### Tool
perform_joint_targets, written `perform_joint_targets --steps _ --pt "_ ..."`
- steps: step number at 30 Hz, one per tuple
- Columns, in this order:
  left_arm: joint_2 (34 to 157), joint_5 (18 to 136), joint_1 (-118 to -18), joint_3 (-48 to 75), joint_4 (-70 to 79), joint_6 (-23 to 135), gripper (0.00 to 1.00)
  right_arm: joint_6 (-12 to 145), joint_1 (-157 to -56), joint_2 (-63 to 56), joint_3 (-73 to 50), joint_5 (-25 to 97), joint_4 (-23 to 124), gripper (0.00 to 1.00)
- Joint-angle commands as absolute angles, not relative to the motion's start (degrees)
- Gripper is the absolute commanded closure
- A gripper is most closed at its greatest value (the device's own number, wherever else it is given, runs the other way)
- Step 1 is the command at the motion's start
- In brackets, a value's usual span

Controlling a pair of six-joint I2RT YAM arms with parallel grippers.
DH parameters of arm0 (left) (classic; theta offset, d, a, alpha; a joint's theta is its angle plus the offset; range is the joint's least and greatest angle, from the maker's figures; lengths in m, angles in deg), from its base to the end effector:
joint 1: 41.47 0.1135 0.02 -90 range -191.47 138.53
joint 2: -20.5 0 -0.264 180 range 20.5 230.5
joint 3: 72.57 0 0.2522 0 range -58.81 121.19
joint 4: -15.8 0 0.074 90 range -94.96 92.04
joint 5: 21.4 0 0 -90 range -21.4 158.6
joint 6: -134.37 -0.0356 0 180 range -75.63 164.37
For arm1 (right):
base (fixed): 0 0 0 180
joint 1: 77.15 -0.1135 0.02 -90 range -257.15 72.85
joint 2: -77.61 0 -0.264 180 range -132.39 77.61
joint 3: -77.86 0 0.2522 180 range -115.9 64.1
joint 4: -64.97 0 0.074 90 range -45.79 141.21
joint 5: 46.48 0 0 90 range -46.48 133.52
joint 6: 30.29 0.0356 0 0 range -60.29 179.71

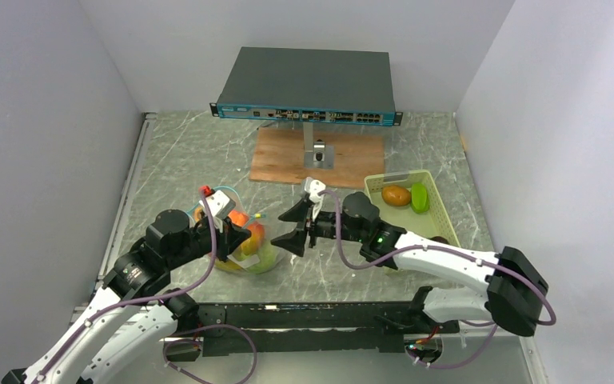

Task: Place the food in the zip-top bag and seal the zipper
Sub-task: Adjust the zipper food storage bag at the center of the board.

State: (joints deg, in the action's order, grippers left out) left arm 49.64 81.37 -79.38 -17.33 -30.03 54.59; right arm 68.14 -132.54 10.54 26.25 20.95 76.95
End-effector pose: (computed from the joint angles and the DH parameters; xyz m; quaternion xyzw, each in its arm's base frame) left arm 0.0884 -0.0789 0.3163 0.2566 0.7738 -0.3163 0.4851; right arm 0.1403 0.2274 0.2829 -0.4076 0.6016 0.4762 0.4952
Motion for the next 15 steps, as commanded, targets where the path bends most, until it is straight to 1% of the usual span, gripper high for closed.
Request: perform_joint_targets --steps 1,4,6,8,15 --pt "49.85 83.09 -79.23 -16.84 -25.83 55.59 1.00 69.21 -131.94 5.67 21.03 9.76 81.98 0.32" --pt "49.97 83.75 -79.21 -17.08 -25.51 56.07 1.00 71.71 -130.32 3.28 20.55 6.91 85.13 0.35" --pt "49.84 84.29 -79.19 -17.42 -25.02 56.54 1.00 73.10 -129.58 2.15 20.47 6.17 87.33 0.40" --pt "49.58 84.42 -79.21 -17.83 -24.68 56.75 1.00 73.70 -128.99 0.97 19.62 5.96 88.05 0.43" --pt "49.07 84.50 -79.20 -17.95 -24.68 56.71 1.00 74.59 -128.29 -4.25 15.42 2.24 88.36 0.44"
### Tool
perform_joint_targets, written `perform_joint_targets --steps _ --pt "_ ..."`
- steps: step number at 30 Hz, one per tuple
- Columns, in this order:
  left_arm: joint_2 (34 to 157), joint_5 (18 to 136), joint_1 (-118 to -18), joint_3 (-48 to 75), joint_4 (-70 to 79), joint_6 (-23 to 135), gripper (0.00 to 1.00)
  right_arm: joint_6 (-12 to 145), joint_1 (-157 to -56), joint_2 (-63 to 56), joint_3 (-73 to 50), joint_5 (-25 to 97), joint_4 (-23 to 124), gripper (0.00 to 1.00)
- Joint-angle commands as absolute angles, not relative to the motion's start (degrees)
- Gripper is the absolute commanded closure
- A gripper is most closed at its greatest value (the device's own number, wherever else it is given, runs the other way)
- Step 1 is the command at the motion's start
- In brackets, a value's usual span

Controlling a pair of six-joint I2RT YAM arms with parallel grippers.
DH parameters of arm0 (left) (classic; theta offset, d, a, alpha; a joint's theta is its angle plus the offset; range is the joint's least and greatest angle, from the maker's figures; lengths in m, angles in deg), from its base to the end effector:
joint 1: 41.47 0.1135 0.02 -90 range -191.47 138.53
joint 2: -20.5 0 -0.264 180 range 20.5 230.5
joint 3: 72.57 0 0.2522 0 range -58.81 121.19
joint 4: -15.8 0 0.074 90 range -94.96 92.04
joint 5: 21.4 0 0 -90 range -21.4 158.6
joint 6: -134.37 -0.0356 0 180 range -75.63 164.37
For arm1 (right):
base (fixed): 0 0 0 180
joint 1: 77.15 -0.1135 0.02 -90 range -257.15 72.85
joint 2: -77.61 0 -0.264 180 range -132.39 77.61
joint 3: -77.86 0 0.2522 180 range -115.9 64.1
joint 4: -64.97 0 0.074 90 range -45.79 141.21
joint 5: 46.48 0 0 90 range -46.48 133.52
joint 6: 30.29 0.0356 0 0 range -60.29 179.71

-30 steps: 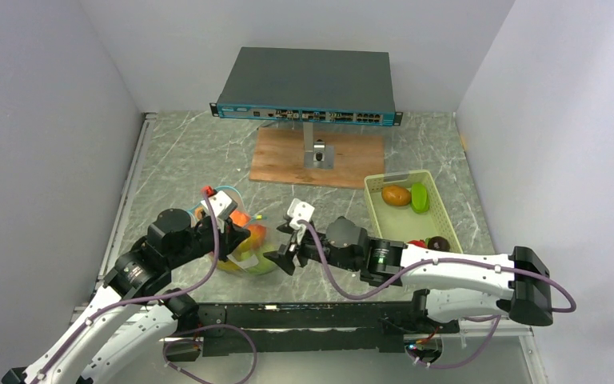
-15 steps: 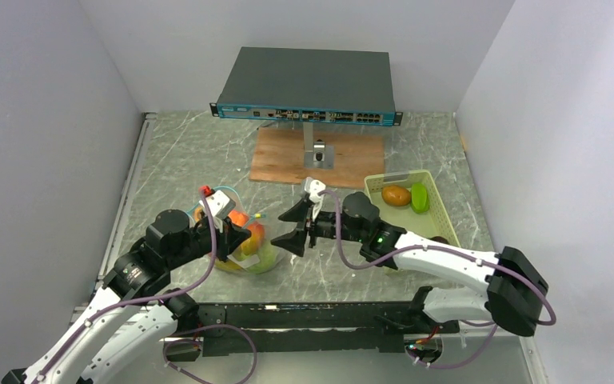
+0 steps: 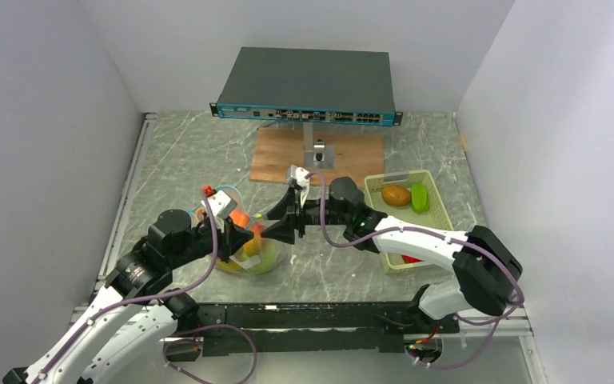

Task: Place the food in the zip-top bag and seal the zipper
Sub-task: Adjust the zipper food storage bag at the center of the board.

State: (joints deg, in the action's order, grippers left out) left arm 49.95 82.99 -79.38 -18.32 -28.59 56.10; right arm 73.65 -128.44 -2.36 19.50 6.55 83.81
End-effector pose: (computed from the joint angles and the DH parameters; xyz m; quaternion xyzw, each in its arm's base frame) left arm 0.0902 -0.0815 0.3127 0.2539 0.7732 -0.3330 0.4762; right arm 0.1777 0.2559 0.2756 -0.4271 0.5805 0.5460 0.4273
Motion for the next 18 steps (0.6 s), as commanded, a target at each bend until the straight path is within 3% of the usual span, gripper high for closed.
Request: perform_joint_targets --steps 1,8,11,12,18 --pt "49.19 84.58 -79.18 -17.87 -24.77 56.61 1.00 74.65 -128.29 -4.87 14.84 1.92 88.19 0.44" --pt "49.43 84.73 -79.23 -17.56 -25.12 56.67 1.00 71.45 -128.25 -7.92 11.30 -1.84 83.35 0.69" --pt "49.13 84.56 -79.18 -17.63 -25.24 56.81 1.00 71.32 -128.21 -7.07 12.57 -2.61 85.58 0.95" --pt "49.09 84.39 -79.26 -17.59 -25.34 56.93 1.00 71.58 -128.21 -6.87 12.85 -2.73 86.14 1.00" --pt "50.42 76.98 -79.23 -14.90 -29.77 59.29 0.98 72.42 -128.23 -5.48 14.89 -2.54 88.11 1.00"
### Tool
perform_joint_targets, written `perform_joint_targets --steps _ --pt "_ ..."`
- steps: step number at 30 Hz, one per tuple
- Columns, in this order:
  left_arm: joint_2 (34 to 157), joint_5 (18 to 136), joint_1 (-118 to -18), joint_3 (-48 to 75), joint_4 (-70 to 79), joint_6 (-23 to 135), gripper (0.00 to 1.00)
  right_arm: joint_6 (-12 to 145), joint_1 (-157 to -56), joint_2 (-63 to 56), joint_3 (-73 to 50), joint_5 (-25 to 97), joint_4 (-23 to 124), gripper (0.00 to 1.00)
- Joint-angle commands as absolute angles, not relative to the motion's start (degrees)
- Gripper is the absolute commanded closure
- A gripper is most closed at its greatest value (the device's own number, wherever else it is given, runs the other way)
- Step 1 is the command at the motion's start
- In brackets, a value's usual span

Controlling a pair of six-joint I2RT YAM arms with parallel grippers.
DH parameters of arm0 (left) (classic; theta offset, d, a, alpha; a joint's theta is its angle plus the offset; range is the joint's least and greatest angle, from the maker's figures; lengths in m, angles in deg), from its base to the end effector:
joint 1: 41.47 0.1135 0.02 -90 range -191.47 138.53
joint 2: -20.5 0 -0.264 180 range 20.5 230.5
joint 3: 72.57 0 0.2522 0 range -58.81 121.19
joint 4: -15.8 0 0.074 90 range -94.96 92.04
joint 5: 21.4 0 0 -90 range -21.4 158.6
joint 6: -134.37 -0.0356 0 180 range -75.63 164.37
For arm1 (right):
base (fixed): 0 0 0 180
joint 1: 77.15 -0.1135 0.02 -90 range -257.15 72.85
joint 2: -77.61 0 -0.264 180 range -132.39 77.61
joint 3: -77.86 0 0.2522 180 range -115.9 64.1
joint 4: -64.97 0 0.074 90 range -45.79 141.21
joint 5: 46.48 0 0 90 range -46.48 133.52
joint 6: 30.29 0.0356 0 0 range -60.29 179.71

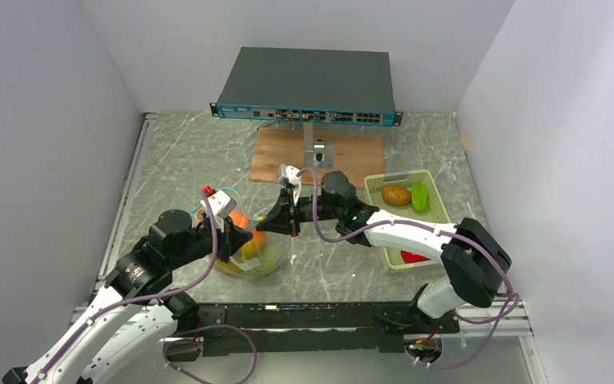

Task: Place the food in the zip-top bag and seal the zipper
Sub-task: Adjust the zipper food storage bag at the center of the board, then zip the zipper food storage bag at the center of the board.

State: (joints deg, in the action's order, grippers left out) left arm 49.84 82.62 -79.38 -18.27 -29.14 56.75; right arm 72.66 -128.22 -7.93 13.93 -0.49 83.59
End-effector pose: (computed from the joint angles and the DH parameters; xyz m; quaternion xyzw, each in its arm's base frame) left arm 0.0898 -0.0809 0.3122 0.2479 0.7774 -0.3324 0.4730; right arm 0.1903 0.2749 0.2786 -0.4634 0.5514 0.5688 0.3972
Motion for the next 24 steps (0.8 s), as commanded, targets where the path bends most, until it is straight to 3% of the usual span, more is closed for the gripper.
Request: perform_joint_targets --steps 1,5,12,17,24 --pt "51.05 75.48 -79.23 -14.01 -31.02 59.73 0.92 72.53 -128.18 -5.27 15.00 -2.51 88.12 1.00" --pt "53.46 76.40 -79.22 -9.99 -34.45 59.78 0.78 72.80 -128.21 -4.72 15.05 -2.93 87.42 1.00" --pt "56.36 82.14 -79.18 -3.22 -31.18 55.98 0.37 72.67 -128.16 -4.02 14.88 -3.67 85.59 1.00" --pt "61.11 85.76 -79.20 0.72 -31.12 50.82 0.32 72.49 -128.20 -2.83 14.73 -3.66 84.36 1.00" --pt "67.88 97.02 -79.19 2.73 -32.88 45.76 0.34 72.19 -128.16 -0.88 14.18 -3.31 81.30 1.00"
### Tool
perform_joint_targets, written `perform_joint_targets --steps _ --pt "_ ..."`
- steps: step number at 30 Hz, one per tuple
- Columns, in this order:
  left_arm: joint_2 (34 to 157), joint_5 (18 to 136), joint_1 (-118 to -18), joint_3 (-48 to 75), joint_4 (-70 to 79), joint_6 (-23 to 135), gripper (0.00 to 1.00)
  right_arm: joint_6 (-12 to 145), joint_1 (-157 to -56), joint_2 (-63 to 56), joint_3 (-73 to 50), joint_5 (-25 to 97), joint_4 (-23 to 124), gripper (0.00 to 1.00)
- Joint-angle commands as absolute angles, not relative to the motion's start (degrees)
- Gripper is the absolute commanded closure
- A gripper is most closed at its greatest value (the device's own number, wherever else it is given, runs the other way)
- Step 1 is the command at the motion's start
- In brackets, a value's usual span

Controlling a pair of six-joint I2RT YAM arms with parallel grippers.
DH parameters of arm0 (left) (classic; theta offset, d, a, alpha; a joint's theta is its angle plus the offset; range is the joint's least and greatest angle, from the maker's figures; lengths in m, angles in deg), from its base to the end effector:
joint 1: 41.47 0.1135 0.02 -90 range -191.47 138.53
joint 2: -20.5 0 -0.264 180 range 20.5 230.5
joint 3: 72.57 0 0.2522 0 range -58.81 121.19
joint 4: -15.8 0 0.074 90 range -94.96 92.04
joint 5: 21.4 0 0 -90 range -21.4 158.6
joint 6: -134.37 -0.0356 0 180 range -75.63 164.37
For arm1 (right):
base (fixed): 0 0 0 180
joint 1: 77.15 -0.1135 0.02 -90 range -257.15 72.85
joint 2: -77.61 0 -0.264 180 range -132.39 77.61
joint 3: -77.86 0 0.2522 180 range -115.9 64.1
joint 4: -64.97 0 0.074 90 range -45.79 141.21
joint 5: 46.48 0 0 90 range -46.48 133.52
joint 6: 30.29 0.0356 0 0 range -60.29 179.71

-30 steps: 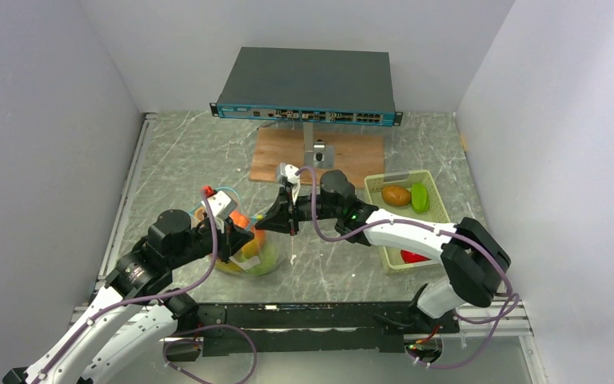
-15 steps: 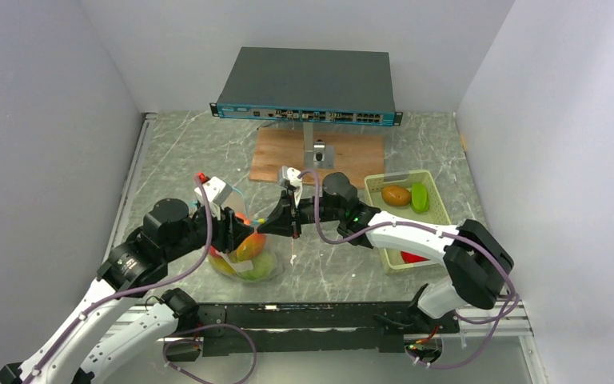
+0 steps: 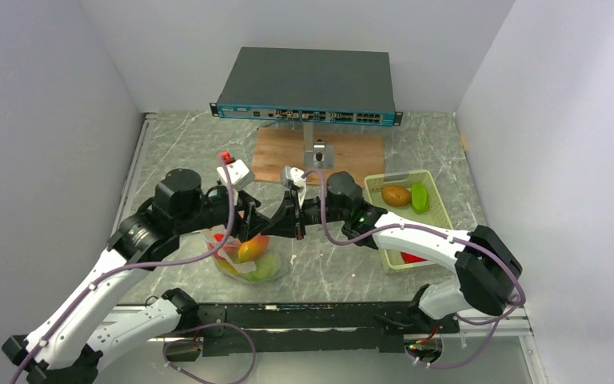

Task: Place the food in the zip-top bag and seal the zipper
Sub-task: Zip the zipper food storage bag at the center of the board.

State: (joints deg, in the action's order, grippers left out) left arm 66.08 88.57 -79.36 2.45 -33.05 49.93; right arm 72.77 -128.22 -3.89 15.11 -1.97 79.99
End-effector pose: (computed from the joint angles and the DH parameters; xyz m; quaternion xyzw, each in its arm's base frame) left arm 0.1158 -0.1055 0.3903 0.3200 0.7442 -0.3421 0.4762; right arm 0.1804 0.2638 0.2871 -0.4691 0.5502 0.5738 0.3846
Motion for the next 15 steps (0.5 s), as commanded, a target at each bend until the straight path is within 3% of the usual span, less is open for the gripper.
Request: perform_joint_targets --steps 1,9,15 --pt "68.00 97.84 -79.25 2.30 -32.29 45.51 0.35 72.24 -128.19 -1.14 13.94 -3.66 81.09 1.00" --pt "65.97 98.94 -79.15 -0.49 -30.18 45.15 0.47 71.94 -128.14 -0.93 13.78 -3.59 80.32 1.00" --pt "66.06 97.27 -79.10 -1.86 -31.68 45.48 0.43 72.05 -128.18 -0.66 14.09 -3.67 80.79 1.00"
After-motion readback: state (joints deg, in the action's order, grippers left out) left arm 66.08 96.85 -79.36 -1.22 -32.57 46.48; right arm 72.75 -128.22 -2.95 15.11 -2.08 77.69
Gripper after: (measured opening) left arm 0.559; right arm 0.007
